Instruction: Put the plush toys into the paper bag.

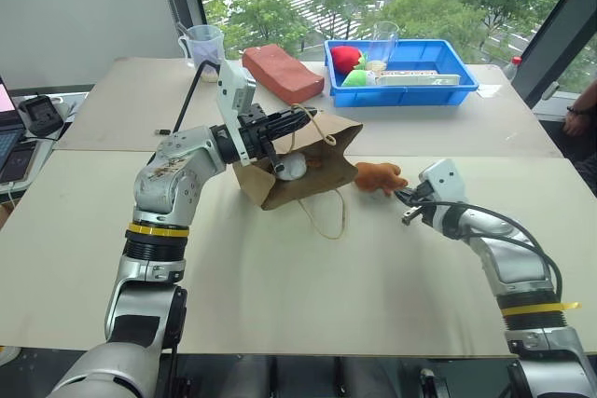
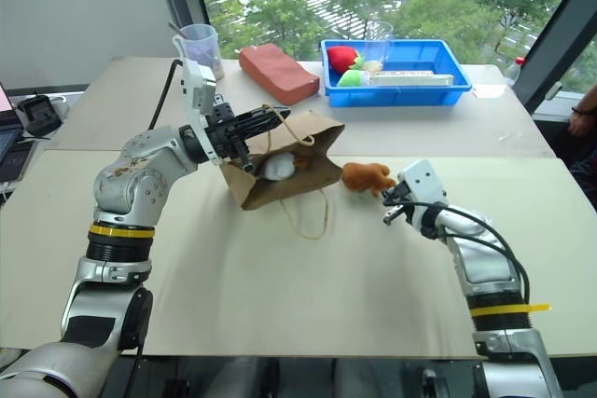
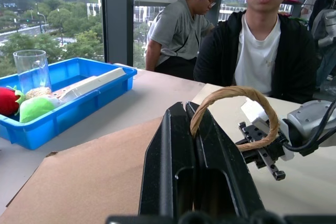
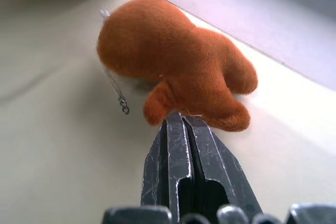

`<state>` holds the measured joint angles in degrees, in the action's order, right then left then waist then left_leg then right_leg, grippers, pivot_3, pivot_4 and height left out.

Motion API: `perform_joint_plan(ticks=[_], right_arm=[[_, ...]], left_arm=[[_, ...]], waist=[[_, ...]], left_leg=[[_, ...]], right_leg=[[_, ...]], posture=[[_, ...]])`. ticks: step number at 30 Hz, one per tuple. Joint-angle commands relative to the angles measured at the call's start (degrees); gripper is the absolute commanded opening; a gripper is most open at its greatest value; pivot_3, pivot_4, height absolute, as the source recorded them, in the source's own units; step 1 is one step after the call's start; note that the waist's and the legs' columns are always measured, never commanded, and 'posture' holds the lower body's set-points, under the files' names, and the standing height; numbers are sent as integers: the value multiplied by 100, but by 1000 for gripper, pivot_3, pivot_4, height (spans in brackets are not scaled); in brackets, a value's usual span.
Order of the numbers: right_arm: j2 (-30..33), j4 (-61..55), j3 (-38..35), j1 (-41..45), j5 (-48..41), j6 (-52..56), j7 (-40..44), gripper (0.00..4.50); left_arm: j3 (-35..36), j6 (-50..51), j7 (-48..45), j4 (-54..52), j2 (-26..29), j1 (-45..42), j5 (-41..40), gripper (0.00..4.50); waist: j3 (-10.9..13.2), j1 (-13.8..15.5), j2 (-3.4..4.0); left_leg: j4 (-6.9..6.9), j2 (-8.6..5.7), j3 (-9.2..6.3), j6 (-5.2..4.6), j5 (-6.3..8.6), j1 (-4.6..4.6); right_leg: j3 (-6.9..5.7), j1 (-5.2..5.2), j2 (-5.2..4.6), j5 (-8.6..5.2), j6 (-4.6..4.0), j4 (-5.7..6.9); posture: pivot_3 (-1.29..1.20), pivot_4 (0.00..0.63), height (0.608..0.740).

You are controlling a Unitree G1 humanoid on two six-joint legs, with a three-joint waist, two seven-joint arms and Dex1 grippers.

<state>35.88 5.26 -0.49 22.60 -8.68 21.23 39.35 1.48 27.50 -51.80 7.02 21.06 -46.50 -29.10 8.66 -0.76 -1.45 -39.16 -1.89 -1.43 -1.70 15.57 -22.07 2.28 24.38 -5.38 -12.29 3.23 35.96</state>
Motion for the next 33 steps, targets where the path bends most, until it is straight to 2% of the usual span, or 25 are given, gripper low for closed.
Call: perform_joint_plan(ticks=[1, 6, 10, 14, 19, 32, 33], right_arm=[[395, -256, -70, 66, -71, -197, 515, 1280], [573, 472, -37, 491, -176, -265, 1133, 2929], [439, 1511, 116, 1108, -21, -665, 1388, 4354], [182, 2427, 74, 1832, -205, -256, 1606, 4436], [45, 3432, 166, 2417, -6, -337, 1627, 4436], [-207, 4413, 488, 2750, 594, -989, 1643, 4436], [-219, 4436, 479, 2758, 604, -1012, 1637, 4199]], left_arm=[[69, -106, 11, -196, 65, -69, 7, 0], [26, -145, -2, -182, 55, -67, 29, 0], [7, -166, -22, -133, 45, -107, 35, 0], [-4, -175, -35, -95, 42, -152, 37, 0], [-12, -173, -37, -111, 62, -146, 33, 0], [1, -102, 42, -266, 117, -47, -4, 0], [-2, -101, 49, -274, 114, -43, -6, 0]], waist=[[0, 4, 0], [0, -6, 0], [0, -12, -1], [0, -23, -1], [0, 4, 0], [0, -26, 0], [0, -28, 0]], left_leg=[[0, 0, 0, 0, 0, 0], [-1, 0, 2, 0, 0, 4], [-1, 1, 3, 0, 0, 6], [0, 2, 5, 1, -1, 4], [2, 9, 0, 2, -1, -2], [3, 6, 1, 27, -15, -16], [3, 6, 1, 26, -15, -16]], right_leg=[[-1, -1, 0, 0, 0, -1], [1, -4, 0, 0, 0, -9], [2, -3, 1, 0, 0, -8], [4, -1, 1, 0, -1, -9], [-1, 1, -2, 0, -1, 0], [0, 10, -6, 1, 1, -1], [0, 10, -6, 1, 1, -2]], posture=[[0, 150, 740], [0, 150, 740], [0, 150, 740], [0, 150, 740], [0, 150, 740], [0, 150, 740], [0, 150, 740]])
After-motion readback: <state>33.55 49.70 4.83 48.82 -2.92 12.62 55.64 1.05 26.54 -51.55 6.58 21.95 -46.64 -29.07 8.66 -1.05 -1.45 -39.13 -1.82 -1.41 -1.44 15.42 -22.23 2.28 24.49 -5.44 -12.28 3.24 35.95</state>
